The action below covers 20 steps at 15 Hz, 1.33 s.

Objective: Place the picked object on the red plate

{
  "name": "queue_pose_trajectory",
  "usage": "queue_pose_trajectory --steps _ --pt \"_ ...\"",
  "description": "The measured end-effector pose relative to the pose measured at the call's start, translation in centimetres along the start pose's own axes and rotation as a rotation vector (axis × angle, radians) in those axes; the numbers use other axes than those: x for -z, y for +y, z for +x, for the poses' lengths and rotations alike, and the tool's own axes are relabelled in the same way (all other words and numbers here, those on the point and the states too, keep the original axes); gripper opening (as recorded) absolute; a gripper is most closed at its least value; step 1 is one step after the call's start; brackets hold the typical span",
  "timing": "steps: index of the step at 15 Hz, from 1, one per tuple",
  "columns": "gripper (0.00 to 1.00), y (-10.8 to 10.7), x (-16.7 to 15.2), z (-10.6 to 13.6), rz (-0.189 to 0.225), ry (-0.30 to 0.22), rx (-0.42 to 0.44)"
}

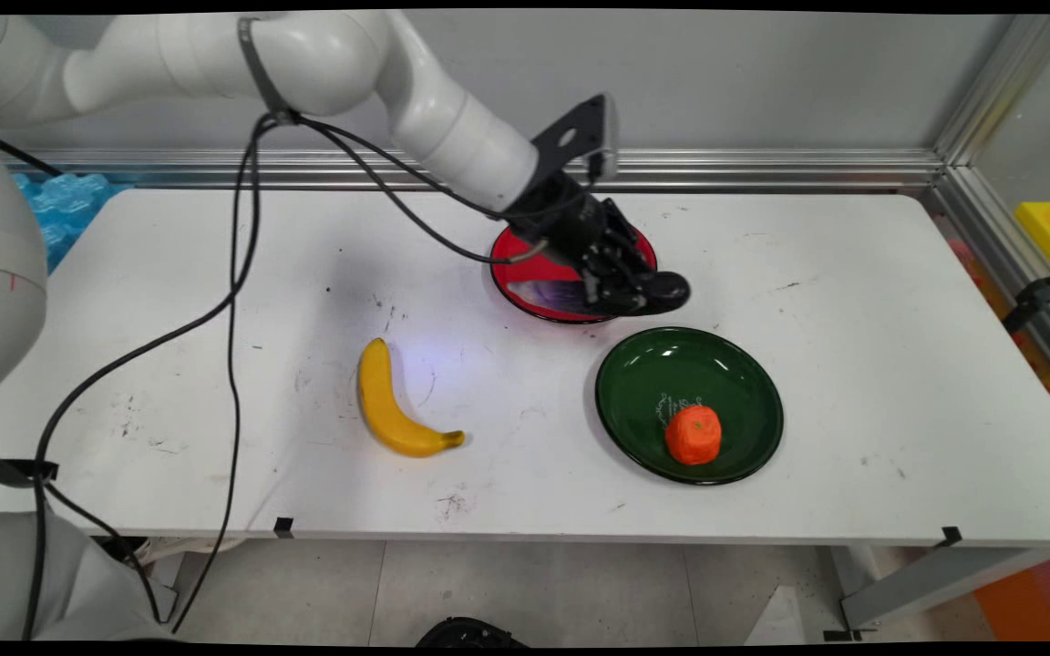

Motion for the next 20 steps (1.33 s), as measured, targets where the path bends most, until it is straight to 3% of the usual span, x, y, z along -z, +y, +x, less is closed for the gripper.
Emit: queue_pose_trajectory --steps 5,10,14,20 --pt "0.0 -0.8 2.6 -2.7 -0.041 -0.032 -0.037" --pt "0.0 -1.4 4.1 -4.6 -0.054 -0.057 -0.054" --pt "0.0 -2.4 4.9 -6.0 -0.045 -0.074 -0.066" --pt "0.0 -4.9 4.6 -6.7 0.009 -0.069 -0.07"
